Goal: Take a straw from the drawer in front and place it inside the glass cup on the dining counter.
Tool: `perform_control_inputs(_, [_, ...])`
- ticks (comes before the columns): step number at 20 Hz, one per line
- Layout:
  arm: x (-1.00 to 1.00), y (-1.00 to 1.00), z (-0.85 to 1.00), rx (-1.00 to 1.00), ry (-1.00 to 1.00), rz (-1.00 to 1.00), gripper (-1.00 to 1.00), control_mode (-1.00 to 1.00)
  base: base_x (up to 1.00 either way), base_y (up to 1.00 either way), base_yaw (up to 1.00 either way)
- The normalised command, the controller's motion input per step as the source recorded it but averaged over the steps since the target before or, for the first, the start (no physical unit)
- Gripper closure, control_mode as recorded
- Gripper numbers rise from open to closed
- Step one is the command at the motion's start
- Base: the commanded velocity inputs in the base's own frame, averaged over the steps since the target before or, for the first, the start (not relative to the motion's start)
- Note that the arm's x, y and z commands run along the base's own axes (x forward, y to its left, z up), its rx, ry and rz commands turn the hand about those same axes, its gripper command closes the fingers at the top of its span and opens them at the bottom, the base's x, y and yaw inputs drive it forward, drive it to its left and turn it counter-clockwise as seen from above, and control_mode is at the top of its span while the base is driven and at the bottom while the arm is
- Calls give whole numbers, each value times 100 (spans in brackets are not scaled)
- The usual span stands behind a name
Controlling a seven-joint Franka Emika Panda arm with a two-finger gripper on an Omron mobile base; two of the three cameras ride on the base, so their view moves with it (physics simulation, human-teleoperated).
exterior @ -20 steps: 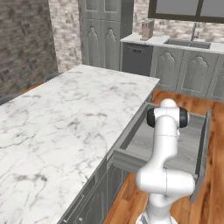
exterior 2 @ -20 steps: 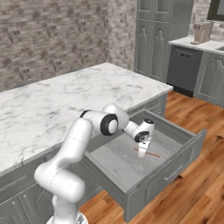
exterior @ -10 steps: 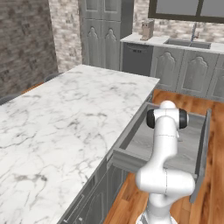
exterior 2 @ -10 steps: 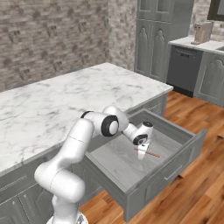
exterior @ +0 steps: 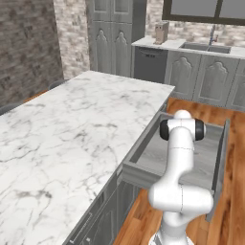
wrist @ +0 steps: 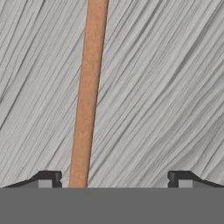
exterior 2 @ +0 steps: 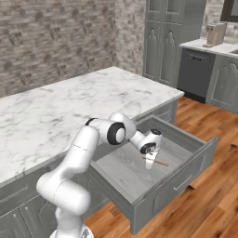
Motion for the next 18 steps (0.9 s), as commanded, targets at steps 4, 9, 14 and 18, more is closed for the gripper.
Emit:
perform_control_inputs(4, [0,0,-25,0,0,0,100,-100,0,0,0])
perform_control_inputs(9, [-3,0,-12,0,0,0,100,-100,0,0,0])
perform_control_inputs(14, [-8,0,0,0,0,0,100,-100,0,0,0])
perform_control_inputs(18, [-29,0,8,0,-5,0,100,-100,0,0,0])
